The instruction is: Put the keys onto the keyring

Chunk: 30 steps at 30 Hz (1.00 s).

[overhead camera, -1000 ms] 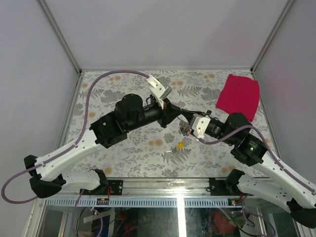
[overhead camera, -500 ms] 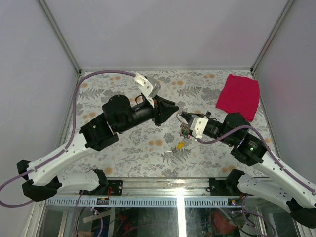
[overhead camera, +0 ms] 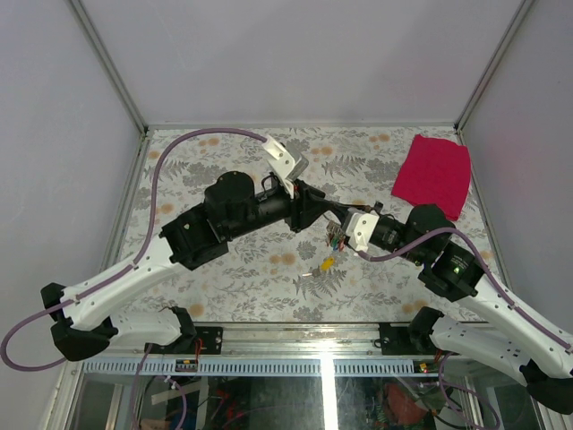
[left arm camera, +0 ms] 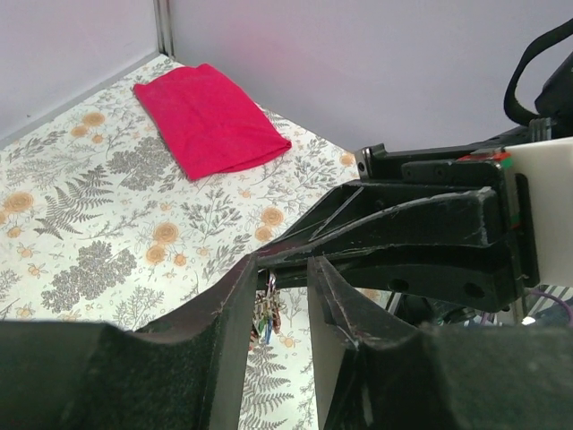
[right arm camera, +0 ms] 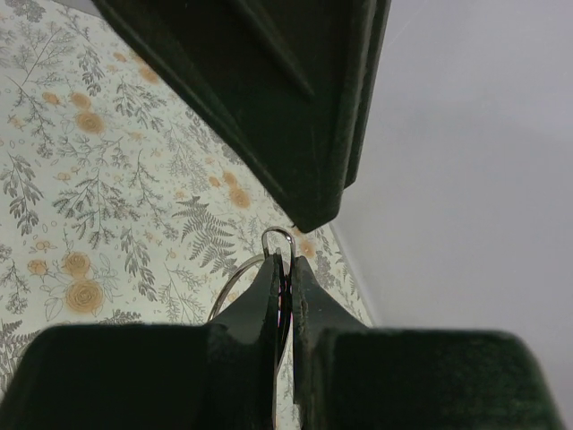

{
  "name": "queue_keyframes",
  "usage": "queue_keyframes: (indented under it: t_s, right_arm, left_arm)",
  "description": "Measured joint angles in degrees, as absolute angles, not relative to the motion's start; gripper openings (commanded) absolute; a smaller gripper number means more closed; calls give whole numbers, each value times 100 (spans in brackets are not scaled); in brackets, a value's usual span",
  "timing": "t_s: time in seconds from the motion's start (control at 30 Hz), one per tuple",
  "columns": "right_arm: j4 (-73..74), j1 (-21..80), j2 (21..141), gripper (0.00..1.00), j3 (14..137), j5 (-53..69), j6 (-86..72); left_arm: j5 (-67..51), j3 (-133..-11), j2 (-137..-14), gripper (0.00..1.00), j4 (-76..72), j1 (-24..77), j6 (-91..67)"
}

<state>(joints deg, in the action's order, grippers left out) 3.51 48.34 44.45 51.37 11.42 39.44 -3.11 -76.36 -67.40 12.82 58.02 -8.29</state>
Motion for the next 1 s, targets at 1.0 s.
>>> queue_keyframes:
  t_s: [1.0]
  right_arm:
    - [231, 4834, 4410, 30, 5157, 1140, 3898]
  left_arm:
    - [-362, -7599, -6947, 0, 1345, 5802, -803]
